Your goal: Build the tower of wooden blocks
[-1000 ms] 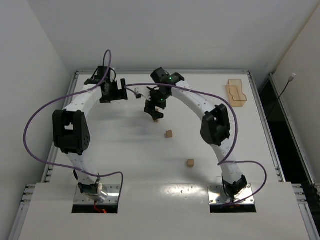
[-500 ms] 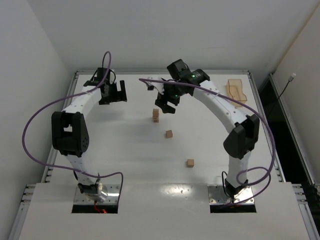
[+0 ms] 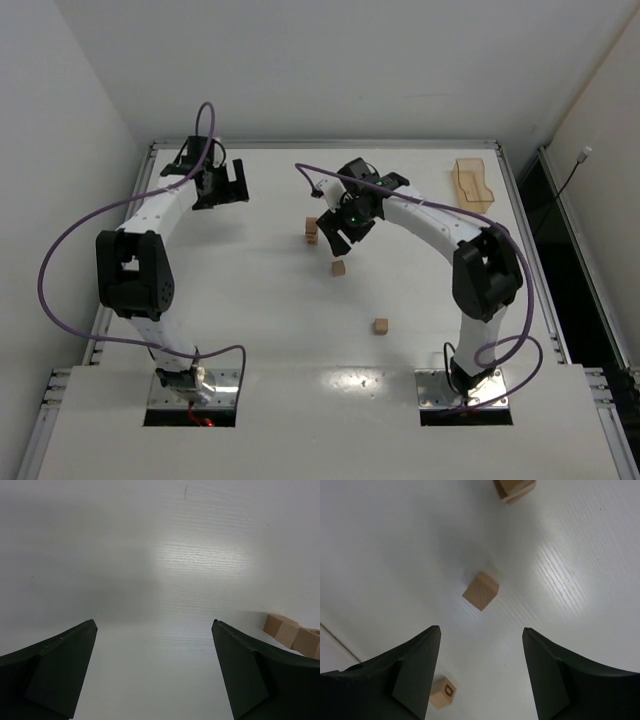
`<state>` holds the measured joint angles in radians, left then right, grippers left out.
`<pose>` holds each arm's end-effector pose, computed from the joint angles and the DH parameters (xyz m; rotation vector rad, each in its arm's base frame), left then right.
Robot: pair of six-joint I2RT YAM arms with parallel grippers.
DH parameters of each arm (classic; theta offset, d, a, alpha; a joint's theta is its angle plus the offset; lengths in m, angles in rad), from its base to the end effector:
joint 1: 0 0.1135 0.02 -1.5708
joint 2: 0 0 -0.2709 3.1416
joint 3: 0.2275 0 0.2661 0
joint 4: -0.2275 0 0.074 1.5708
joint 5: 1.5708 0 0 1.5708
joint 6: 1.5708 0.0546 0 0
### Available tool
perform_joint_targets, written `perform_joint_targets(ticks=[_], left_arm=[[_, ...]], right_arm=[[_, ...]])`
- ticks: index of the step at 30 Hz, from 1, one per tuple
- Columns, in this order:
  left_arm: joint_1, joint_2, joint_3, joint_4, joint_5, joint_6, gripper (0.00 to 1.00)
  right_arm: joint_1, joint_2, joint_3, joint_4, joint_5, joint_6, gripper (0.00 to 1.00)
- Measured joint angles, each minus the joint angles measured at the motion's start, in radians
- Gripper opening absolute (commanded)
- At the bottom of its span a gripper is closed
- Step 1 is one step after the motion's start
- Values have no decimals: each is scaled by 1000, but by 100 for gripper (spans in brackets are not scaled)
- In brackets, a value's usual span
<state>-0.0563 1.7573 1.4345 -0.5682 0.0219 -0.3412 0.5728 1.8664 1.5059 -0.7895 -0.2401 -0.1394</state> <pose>0.4152 -0.0246 0.2544 -0.3415 2.4483 -0.1991 0.3414 0.2356 0.2214 -1.0242 2.5505 0.4498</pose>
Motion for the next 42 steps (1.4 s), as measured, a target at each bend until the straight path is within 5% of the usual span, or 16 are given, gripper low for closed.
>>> perform_joint_targets(ticks=[17, 42], left_arm=[[36, -3, -15, 1, -10, -5, 100], [36, -3, -15, 1, -6, -5, 100]], right_arm=[[79, 89, -96, 148, 274, 381, 57], [90, 111, -129, 201, 255, 454, 54]])
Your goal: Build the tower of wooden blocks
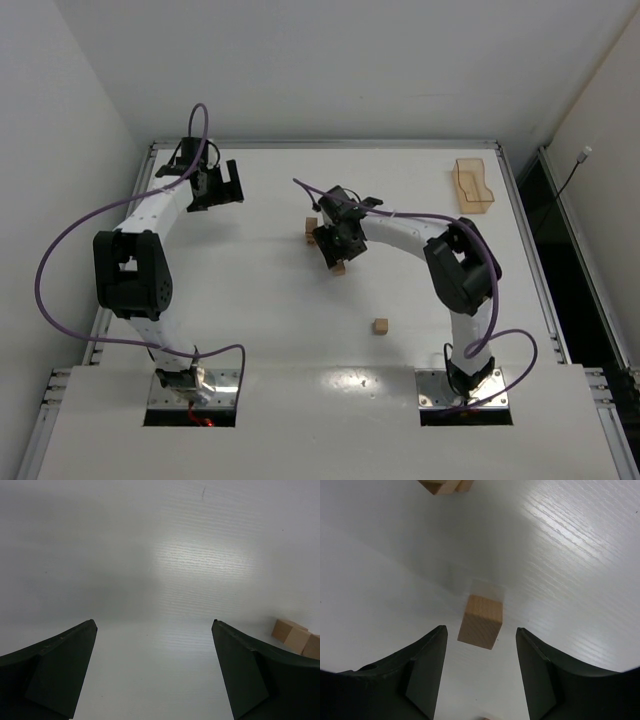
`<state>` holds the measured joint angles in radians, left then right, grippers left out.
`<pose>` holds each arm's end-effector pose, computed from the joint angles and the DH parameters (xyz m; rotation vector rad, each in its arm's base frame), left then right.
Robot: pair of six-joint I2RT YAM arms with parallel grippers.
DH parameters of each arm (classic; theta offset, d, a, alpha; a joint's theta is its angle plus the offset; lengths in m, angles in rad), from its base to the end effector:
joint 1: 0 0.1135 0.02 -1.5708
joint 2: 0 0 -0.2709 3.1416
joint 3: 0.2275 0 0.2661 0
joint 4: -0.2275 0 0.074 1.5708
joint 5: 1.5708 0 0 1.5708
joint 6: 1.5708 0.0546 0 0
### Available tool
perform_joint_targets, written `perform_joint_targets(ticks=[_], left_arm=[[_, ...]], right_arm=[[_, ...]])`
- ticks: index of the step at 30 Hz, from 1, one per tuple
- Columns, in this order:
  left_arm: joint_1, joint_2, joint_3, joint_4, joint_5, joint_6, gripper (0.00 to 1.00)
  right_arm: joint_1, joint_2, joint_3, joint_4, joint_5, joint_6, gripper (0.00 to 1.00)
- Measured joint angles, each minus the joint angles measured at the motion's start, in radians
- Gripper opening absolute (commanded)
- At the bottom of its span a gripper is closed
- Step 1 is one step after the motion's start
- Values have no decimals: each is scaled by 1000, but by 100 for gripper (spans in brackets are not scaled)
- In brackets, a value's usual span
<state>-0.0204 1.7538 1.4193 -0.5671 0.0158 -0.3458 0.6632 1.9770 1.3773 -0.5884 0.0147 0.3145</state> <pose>0.4135 -0.0093 0.2506 -0.3951 2.4490 -0.1763 0.3338 0.2597 0.1463 -0.4796 2.7458 0.2355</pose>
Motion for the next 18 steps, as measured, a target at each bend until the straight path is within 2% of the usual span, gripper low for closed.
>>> perform_joint_targets(ticks=[4, 7, 11, 12, 18], left_arm=[[0, 0, 0, 0, 0, 0, 100], [0, 0, 0, 0, 0, 0, 100], [0, 0, 0, 0, 1, 0, 100], [0, 0, 0, 0, 2, 0, 100], [0, 0, 0, 0, 8, 0, 100]], right_arm=[[0, 27, 8, -2, 0, 0, 49], [0, 37, 12, -6, 0, -1, 38], [0, 37, 16, -11, 1, -4, 10], [0, 37, 17, -11, 2, -1, 0], [-2, 27, 16, -18, -7, -37, 0]])
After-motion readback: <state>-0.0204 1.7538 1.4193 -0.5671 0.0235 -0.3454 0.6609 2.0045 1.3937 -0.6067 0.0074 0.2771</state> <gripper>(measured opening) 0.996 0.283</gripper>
